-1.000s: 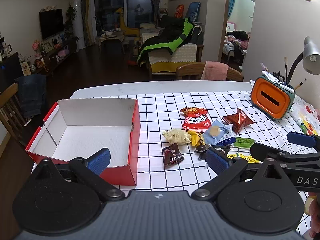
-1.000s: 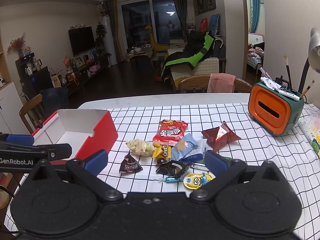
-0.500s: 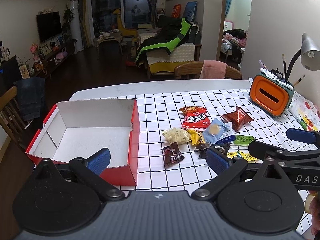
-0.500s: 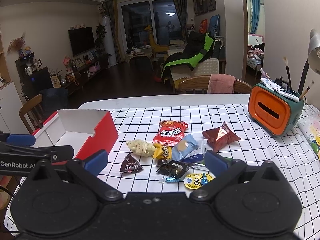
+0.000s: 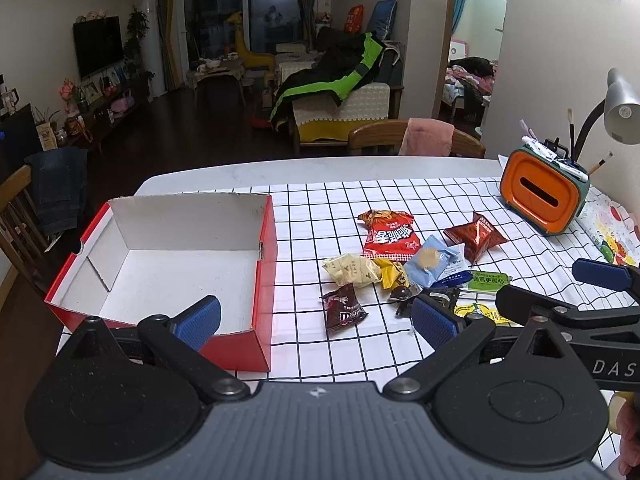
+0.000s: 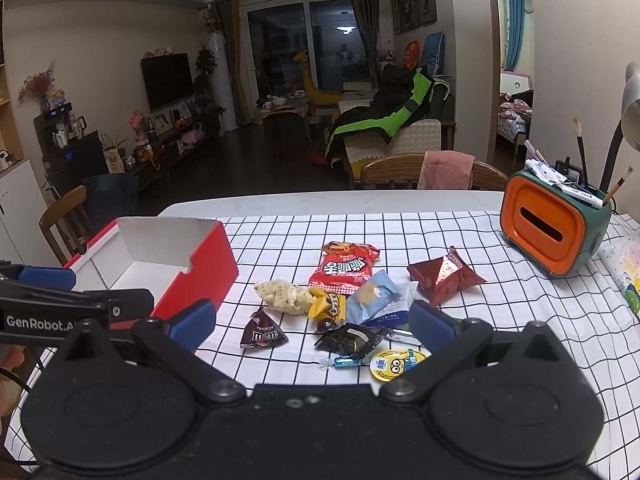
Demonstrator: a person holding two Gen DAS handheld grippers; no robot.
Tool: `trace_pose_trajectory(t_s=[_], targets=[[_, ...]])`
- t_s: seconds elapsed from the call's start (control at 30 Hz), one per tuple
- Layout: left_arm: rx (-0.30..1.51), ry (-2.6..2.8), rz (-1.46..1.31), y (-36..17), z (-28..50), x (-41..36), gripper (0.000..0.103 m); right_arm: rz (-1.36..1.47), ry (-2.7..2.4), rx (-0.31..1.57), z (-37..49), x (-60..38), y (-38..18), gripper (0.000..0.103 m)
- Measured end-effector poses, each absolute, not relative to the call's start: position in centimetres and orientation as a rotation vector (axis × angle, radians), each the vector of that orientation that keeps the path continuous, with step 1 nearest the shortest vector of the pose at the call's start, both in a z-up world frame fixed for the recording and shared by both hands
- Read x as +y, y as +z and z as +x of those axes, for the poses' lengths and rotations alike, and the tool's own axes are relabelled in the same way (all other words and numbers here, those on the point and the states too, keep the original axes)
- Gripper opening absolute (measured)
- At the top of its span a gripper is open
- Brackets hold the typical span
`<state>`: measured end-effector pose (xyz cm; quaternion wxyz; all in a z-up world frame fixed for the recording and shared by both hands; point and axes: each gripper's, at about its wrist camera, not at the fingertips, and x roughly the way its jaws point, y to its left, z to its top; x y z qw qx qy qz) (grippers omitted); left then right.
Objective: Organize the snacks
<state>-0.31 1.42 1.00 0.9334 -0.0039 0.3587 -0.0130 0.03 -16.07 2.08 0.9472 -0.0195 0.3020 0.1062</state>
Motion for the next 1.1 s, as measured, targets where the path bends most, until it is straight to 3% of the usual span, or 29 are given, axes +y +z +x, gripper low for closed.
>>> trace_pose_trajectory(t_s=[0.7, 1.1], targets=[[0.831, -0.072, 0.093, -3.2, 4.9, -0.9, 0.102, 0.040, 0.192, 0.727, 3.8, -19.2, -1.5, 0.101], [0.883, -0.085, 0.139, -7.2, 9.0, -3.8, 0.102, -0.140, 0.324, 0.812, 8.1, -20.9, -5.9, 0.091]])
